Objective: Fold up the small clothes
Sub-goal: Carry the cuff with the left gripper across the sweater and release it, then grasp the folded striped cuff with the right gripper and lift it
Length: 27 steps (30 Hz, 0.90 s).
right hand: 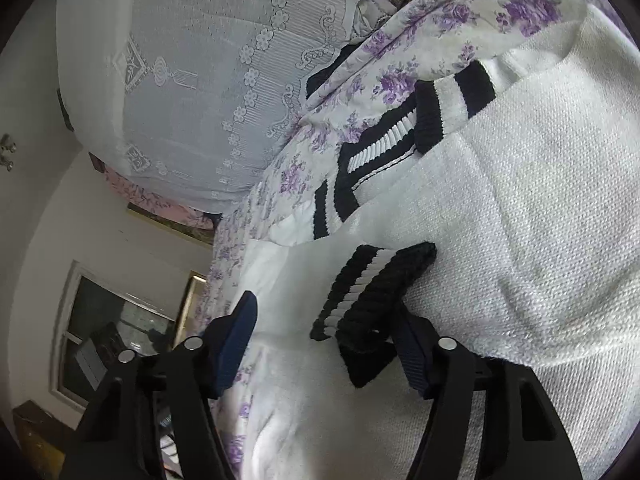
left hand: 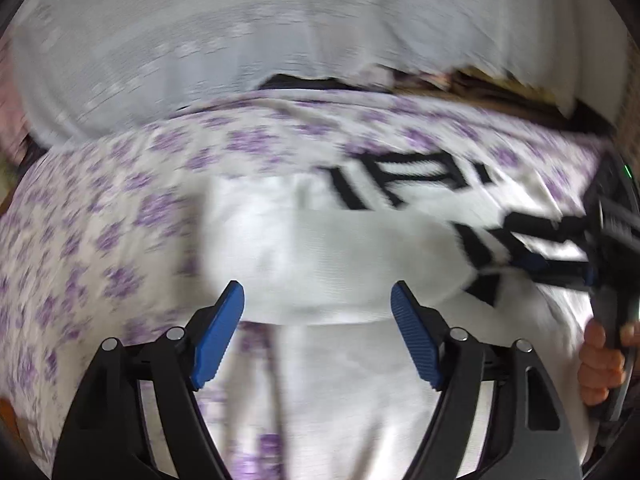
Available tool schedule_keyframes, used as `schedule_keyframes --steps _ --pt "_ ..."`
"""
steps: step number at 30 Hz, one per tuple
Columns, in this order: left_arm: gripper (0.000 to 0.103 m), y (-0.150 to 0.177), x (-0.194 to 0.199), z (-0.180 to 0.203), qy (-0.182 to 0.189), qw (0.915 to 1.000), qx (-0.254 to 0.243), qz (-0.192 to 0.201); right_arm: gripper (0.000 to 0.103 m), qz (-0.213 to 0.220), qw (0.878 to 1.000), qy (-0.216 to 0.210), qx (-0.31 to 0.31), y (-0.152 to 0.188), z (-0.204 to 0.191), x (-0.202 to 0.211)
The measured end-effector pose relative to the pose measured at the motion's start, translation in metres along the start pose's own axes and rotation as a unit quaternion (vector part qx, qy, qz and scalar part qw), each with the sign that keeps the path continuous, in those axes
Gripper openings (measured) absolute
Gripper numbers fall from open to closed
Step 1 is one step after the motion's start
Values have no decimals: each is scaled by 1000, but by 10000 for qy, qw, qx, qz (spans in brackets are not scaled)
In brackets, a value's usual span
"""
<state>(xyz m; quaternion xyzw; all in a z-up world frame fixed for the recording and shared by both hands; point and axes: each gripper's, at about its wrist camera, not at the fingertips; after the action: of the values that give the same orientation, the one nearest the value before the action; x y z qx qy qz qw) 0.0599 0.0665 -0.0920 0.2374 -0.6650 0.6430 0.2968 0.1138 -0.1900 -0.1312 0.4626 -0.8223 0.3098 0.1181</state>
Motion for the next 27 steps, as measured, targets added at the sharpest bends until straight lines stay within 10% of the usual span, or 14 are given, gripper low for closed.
schedule_keyframes --steps 5,17,27 --pt "73 -12 -5 -42 -226 9968 765 -52 14 -30 9960 639 632 -9 -15 -11" --pt "83 -34 -35 -41 -898 9936 620 -278 12 1098 9849 965 924 -56 -2 77" --pt "98 -23 -98 -20 -1808 9778 147 -1051 13 765 9818 1674 469 -55 56 71"
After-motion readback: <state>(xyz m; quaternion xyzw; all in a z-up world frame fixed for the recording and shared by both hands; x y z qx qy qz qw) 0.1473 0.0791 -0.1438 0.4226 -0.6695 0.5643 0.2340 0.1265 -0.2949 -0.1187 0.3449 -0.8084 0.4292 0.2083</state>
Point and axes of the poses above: each gripper's, at about its wrist camera, not at the fingertips, and x roughly against the way its jaws point, z to its right, y to its underside, and after that the axes turned 1 degree about z, right-handed
